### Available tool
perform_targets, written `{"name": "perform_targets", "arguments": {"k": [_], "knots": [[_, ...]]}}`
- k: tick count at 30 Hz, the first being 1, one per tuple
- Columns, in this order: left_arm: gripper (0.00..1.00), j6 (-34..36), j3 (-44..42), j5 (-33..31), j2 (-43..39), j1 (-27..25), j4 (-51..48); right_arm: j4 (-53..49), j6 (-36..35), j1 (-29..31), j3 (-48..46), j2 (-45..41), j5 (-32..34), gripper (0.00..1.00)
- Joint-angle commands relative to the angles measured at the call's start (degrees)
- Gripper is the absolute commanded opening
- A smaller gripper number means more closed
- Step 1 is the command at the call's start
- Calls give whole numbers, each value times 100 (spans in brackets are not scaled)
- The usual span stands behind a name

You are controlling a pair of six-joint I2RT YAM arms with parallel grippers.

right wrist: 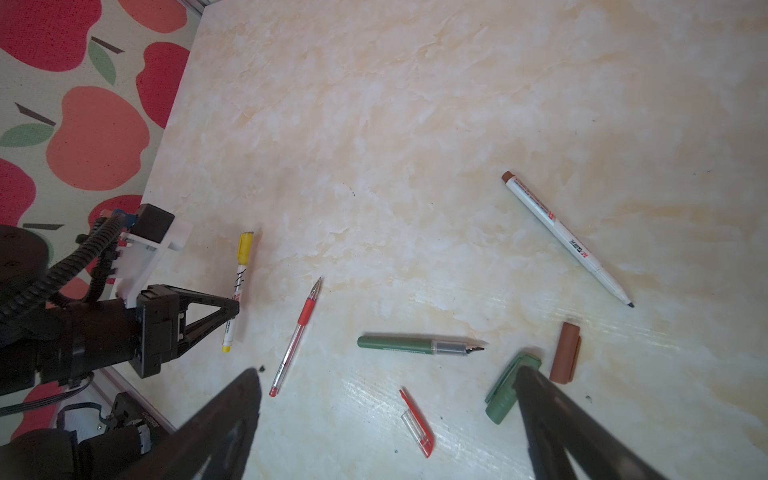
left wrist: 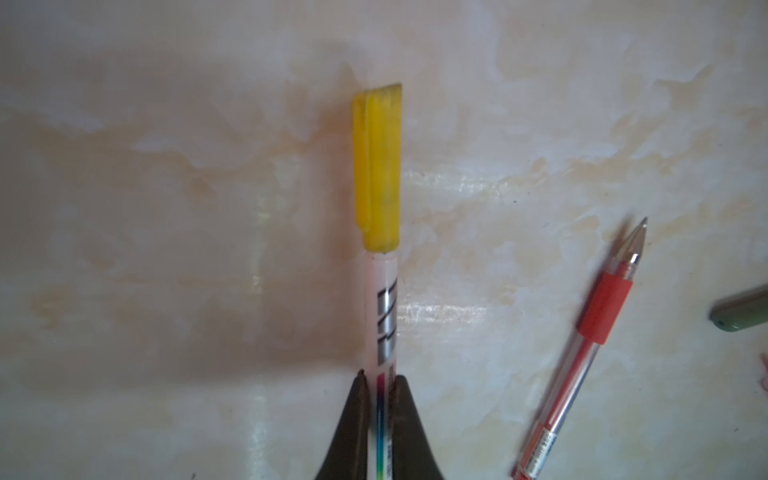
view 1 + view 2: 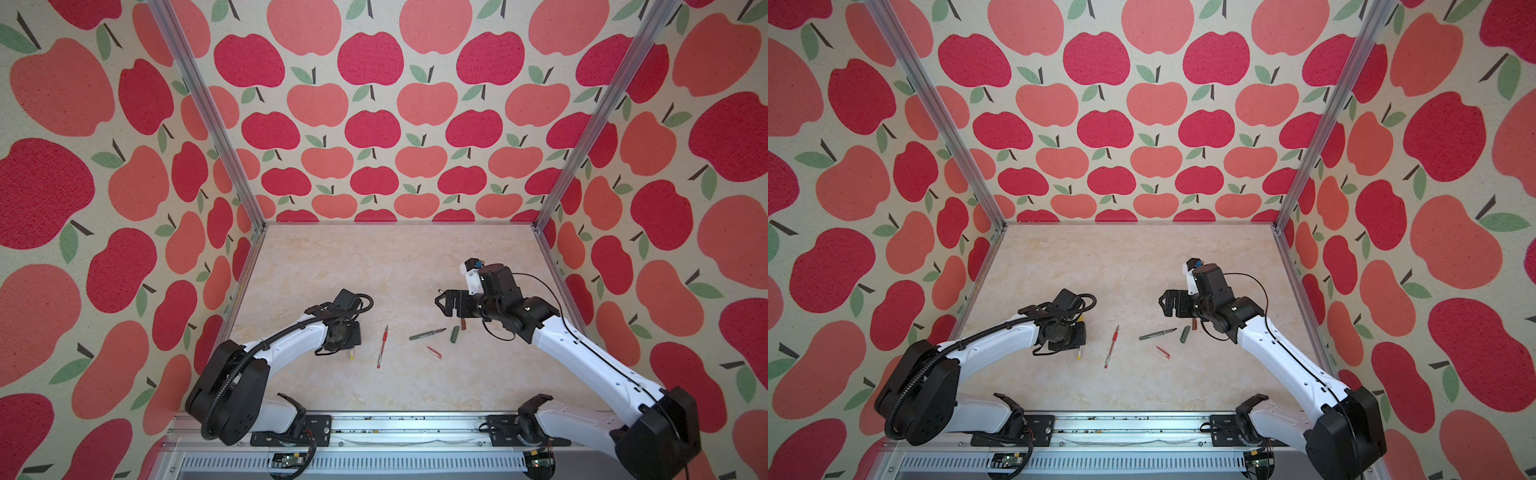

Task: Insert the pens into the pen caps
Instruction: 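Lower the capped marker onto the table and open the left gripper while the right withdraws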

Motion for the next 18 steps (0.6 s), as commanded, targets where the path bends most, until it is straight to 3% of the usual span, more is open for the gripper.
{"name": "perform_targets", "arguments": {"k": [1, 4, 10, 18], "knots": [[0, 177, 267, 310, 263, 62, -247, 123, -94, 19, -165, -117, 20, 98], [1, 227, 276, 318, 461, 121, -193, 188, -80, 17, -215, -118, -12, 98], [30, 273, 223, 211, 521, 168, -166, 189, -80, 18, -201, -118, -18, 99], [46, 415, 391, -185, -222, 151, -405, 1, -63, 30, -128, -186, 37, 99]]}}
